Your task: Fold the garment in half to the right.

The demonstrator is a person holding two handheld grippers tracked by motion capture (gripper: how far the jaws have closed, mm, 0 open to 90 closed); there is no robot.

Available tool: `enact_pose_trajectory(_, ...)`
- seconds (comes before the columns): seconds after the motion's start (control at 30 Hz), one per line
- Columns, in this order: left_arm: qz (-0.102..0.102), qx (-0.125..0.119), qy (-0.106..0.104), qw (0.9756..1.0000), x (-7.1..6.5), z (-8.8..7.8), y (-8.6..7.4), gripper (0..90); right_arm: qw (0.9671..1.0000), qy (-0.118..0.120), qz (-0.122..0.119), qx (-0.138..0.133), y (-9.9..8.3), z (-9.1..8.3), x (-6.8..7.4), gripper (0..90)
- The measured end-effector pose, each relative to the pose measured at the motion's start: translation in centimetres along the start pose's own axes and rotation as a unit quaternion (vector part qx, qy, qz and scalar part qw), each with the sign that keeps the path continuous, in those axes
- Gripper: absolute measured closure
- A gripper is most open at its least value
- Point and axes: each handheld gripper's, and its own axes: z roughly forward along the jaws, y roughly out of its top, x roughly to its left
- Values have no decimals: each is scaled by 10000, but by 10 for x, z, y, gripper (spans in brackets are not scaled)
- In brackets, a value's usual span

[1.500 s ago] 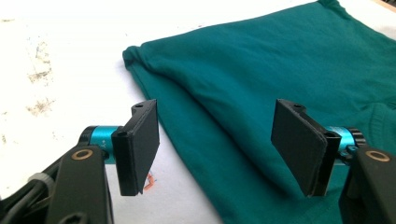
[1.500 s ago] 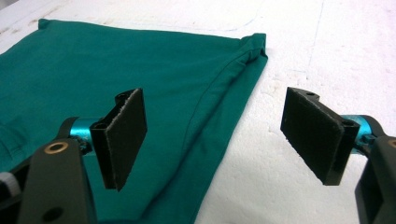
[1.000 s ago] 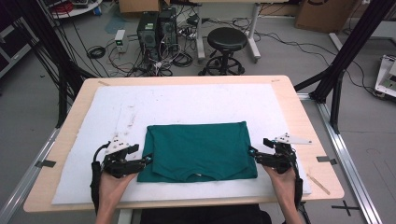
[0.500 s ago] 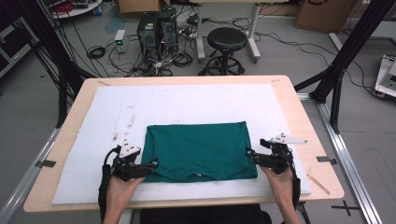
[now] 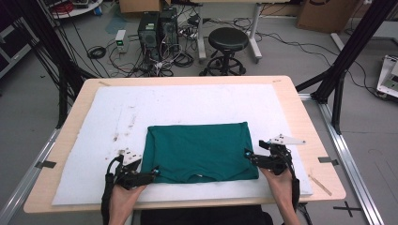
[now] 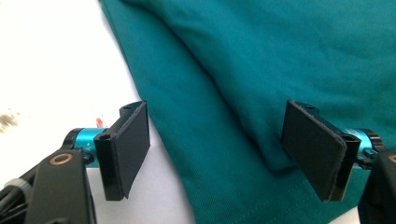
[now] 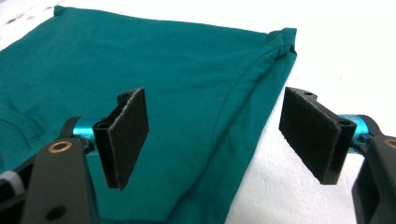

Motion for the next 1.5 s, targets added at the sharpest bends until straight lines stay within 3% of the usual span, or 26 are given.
enact_pose_trajectory(0.27, 28, -89, 81, 9999, -4, -3, -5, 282, 10000, 14, -9, 18, 0, 1, 2, 247)
enact_pose_trajectory(0.67, 124, -209, -30, 9997, -6, -6, -9, 410, 9999, 92, -107, 31, 1, 3, 10, 247)
enact_pose_trajectory(1.07, 223, -312, -330, 9987, -7, -8, -12, 654, 9989, 454, -146, 25, 14, 9, 24, 250)
enact_pose_trajectory(1.27, 257, -311, -478, 9980, -6, -8, -12, 747, 9975, 669, -233, 41, 29, 21, 34, 250)
enact_pose_trajectory(1.5, 124, -304, -589, 9977, -3, -7, -12, 816, 9938, 823, -711, 251, 55, 51, 57, 250)
